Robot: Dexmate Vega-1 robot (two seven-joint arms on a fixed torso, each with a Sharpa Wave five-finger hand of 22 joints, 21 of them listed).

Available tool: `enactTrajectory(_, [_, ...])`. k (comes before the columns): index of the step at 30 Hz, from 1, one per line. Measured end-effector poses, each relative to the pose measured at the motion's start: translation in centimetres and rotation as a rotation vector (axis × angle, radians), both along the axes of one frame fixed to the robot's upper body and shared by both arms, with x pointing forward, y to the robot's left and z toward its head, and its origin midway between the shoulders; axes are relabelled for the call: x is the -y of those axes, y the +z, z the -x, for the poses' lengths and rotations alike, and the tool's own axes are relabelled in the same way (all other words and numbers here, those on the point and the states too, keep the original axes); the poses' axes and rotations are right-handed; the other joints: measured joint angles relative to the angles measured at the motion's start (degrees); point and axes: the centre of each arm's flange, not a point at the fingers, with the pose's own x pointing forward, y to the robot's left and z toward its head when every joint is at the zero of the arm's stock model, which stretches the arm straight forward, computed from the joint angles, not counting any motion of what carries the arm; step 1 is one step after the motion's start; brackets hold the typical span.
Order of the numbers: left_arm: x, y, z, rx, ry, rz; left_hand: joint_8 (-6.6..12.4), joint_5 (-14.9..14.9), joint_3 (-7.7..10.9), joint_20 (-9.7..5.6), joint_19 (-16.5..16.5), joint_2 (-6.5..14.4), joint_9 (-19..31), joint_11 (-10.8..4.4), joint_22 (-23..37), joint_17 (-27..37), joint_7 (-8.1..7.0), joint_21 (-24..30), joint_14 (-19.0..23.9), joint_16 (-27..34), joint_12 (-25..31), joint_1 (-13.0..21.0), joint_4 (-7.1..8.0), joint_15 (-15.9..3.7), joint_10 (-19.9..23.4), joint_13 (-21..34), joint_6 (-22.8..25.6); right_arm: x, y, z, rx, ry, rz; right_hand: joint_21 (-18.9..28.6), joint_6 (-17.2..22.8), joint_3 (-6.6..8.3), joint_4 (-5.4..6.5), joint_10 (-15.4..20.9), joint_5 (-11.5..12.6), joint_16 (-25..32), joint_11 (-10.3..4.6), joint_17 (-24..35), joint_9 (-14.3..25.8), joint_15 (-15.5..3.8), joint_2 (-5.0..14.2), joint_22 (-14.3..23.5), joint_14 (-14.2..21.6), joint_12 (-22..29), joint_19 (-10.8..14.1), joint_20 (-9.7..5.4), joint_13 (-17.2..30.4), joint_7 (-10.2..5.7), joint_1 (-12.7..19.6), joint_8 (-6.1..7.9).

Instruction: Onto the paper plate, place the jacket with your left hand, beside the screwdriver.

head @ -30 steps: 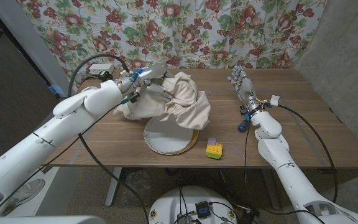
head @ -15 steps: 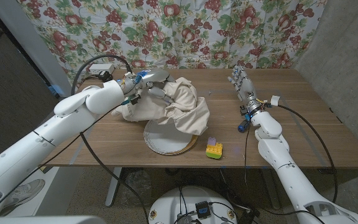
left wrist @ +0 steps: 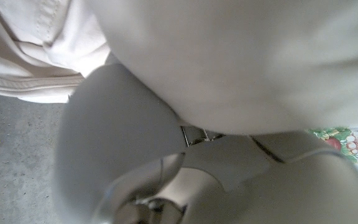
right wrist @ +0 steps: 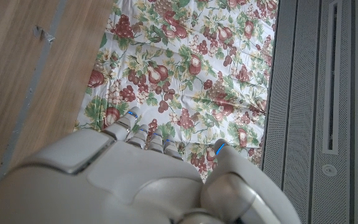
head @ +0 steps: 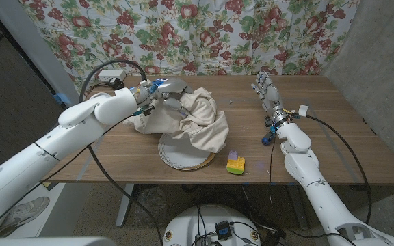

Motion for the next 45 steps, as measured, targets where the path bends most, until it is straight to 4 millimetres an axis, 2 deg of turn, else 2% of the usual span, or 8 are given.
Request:
enactTrajectory(5, [0.2, 0.0, 0.1, -0.013, 0.017, -0.026, -0.89, 0.00, 0.00, 2.31, -1.85, 1.40, -0.01, -0.54, -0.27, -1.73, -0.83, -2.35, -0.68, -2.24, -1.60, 1.42, 0.00, -0.61, -0.54, -0.73, -0.83, 0.0, 0.1, 0.1, 0.006, 0.000, 0.001, 0.00, 0.00, 0.00, 0.00, 0.00, 0.00, 0.00, 0.00, 0.00, 0.00, 0.00, 0.00, 0.00, 0.00, 0.00, 0.00, 0.00, 0.00, 0.00, 0.00, 0.00])
enactTrajectory(14, [0.1, -0.4, -0.2, -0.064, 0.065, -0.070, -3.79, -0.01, -0.24, 4.52, -2.95, 6.33, 0.01, -0.38, -0.28, -4.80, -1.73, -6.47, -5.20, -6.06, -4.99, 5.13, 0.23, 1.52, -4.77, -1.96, -6.70, -0.1, 0.1, 0.3, 0.010, 0.000, 0.002, 0.00, 0.00, 0.00, 0.00, 0.00, 0.00, 0.00, 0.00, 0.00, 0.00, 0.00, 0.00, 0.00, 0.00, 0.00, 0.00, 0.00, 0.00, 0.00, 0.00, 0.00])
enactTrajectory(18, [0.6, -0.3, 0.0, -0.080, 0.072, -0.107, -4.66, -0.04, -1.21, 6.05, -3.99, 11.26, -0.05, 0.35, -0.52, -6.90, -1.52, -9.45, -8.89, -8.72, -6.02, 6.35, 1.21, 2.71, -7.65, -2.74, -10.61, -0.1, 0.1, 0.4, 0.011, -0.001, 0.002, 0.00, 0.00, 0.00, 0.00, 0.00, 0.00, 0.00, 0.00, 0.00, 0.00, 0.00, 0.00, 0.00, 0.00, 0.00, 0.00, 0.00, 0.00, 0.00, 0.00, 0.00])
enactTrajectory(22, [0.7, -0.4, 0.0, -0.097, 0.079, -0.126, -4.77, -0.04, -1.67, 6.52, -6.16, 12.99, -0.07, 1.07, -0.53, -10.09, -1.64, -12.58, -12.89, -11.20, -6.11, 4.52, 3.42, 3.84, -9.94, -3.53, -13.22, -0.2, 0.1, 0.4, 0.012, 0.000, 0.002, 0.00, 0.00, 0.00, 0.00, 0.00, 0.00, 0.00, 0.00, 0.00, 0.00, 0.00, 0.00, 0.00, 0.00, 0.00, 0.00, 0.00, 0.00, 0.00, 0.00, 0.00])
enactTrajectory(29, [0.7, -0.5, 0.1, -0.130, 0.092, -0.162, -5.13, 0.83, -3.24, 8.61, -8.60, 10.40, -0.53, 2.67, -0.36, -14.48, -2.18, -16.94, -24.19, -11.85, -6.73, -2.58, 6.10, 6.55, -16.82, -5.17, -18.63, -0.3, 0.1, 0.5, 0.014, 0.001, 0.003, 0.00, 0.00, 0.00, 0.00, 0.00, 0.00, 0.00, 0.00, 0.00, 0.00, 0.00, 0.00, 0.00, 0.00, 0.00, 0.00, 0.00, 0.00, 0.00, 0.00, 0.00])
enactTrajectory(38, [0.8, -0.6, 0.2, -0.166, 0.114, -0.204, -5.42, 1.65, -4.70, 8.75, -10.51, 8.52, -0.86, 4.96, -0.10, -16.50, -2.14, -19.93, -32.63, -11.85, -6.74, -5.93, 7.52, 7.56, -22.13, -6.54, -24.74, -0.4, 0.2, 0.7, 0.017, 0.002, 0.005, 0.00, 0.00, 0.24, -0.24, 0.00, 0.00, 0.00, 0.00, 0.00, 0.00, 0.00, 0.00, 0.00, 0.00, 0.00, 0.00, 0.00, 0.00, 0.00, 0.00, 0.00])
enactTrajectory(42, [0.8, -0.5, 0.2, -0.180, 0.124, -0.215, -5.63, 2.28, -6.42, 8.91, -11.65, 7.62, -1.09, 6.56, -0.08, -17.89, -1.84, -22.05, -38.05, -11.85, -6.73, -8.07, 8.28, 7.89, -27.30, -7.66, -29.95, -0.4, 0.2, 0.8, 0.019, 0.003, 0.006, 0.00, 0.00, 0.24, -0.24, 0.00, 0.00, 0.00, 0.00, 0.00, 0.00, 0.00, 0.00, 0.00, 0.00, 0.00, 0.00, 0.00, 0.00, 0.00, 0.00, 0.00])
enactTrajectory(45, [0.7, -0.5, 0.2, -0.192, 0.130, -0.220, -5.63, 2.82, -7.64, 9.01, -12.51, 7.04, -1.12, 7.65, -0.07, -19.05, -1.54, -23.91, -41.79, -11.85, -6.73, -9.66, 8.98, 9.73, -31.74, -8.73, -34.61, -0.5, 0.2, 0.9, 0.021, 0.003, 0.007, 0.00, 0.00, 0.24, -0.24, 0.00, 0.00, 0.00, 0.00, 0.00, 0.00, 0.00, 0.00, 0.00, 0.00, 0.00, 0.00, 0.00, 0.00, 0.00, 0.00, 0.00])
